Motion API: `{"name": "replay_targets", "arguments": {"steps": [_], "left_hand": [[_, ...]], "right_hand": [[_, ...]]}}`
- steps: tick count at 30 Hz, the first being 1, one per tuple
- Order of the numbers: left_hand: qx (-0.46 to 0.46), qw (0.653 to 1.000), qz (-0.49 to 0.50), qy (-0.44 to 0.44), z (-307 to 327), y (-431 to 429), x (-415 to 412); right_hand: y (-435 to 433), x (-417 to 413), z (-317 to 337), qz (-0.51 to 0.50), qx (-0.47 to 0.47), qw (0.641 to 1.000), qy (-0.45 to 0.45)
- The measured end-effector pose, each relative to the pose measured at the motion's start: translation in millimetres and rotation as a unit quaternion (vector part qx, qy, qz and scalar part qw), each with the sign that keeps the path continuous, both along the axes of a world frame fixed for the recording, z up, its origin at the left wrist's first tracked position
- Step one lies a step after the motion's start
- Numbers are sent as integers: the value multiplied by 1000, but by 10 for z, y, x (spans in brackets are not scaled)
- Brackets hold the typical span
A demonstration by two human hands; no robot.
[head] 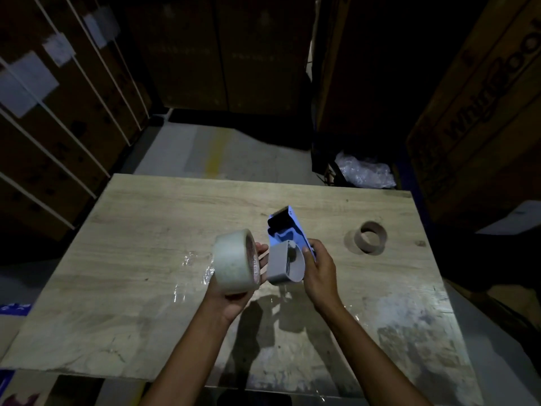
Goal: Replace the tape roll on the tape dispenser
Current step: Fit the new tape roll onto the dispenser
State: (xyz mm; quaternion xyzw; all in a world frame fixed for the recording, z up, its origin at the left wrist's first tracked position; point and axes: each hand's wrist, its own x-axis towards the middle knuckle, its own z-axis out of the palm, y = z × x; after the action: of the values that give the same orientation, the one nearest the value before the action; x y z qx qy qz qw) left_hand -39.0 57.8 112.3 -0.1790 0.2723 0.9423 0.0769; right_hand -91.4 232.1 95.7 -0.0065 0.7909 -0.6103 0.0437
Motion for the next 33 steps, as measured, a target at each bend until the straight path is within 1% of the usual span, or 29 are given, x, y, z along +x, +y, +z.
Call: {"name": "replay_targets", "arguments": {"steps": [2, 4, 9, 13, 15, 17, 20, 23, 26, 29, 33], "left_hand": [[-50, 999, -1, -22, 11, -5, -32], [-89, 995, 5, -42, 36, -10, -57], [-181, 981, -41, -65, 145, 71, -107], [-280, 956, -11, -90, 132, 116, -128], [-339, 937, 8, -87, 160, 169, -131], [-386, 919, 7, -84, 201, 230, -144], [-422, 902, 8, -87, 218, 287, -153], [-423, 901, 25, -94, 239, 272, -148], [-427, 899, 34, -90, 287, 239, -125], [-431, 897, 27, -99, 298, 229, -102], [-403, 907, 7, -120, 319, 219, -87]], "right_hand": [[6, -11, 2, 4, 72, 997, 37], [-7, -23, 14, 7, 118, 991, 58], [-85, -52, 33, 11, 178, 977, 115], [-116, -77, 19, 10, 183, 977, 105], [-116, -75, 12, 8, 175, 980, 98], [-117, -62, 31, 23, 168, 981, 97], [-100, -45, 83, 46, 140, 987, 71], [-104, -86, 119, 20, 55, 998, -36], [-132, -129, 138, -3, -34, 991, -132], [-135, -135, 156, 6, -65, 984, -166], [-125, -114, 197, 16, -79, 981, -179]]}}
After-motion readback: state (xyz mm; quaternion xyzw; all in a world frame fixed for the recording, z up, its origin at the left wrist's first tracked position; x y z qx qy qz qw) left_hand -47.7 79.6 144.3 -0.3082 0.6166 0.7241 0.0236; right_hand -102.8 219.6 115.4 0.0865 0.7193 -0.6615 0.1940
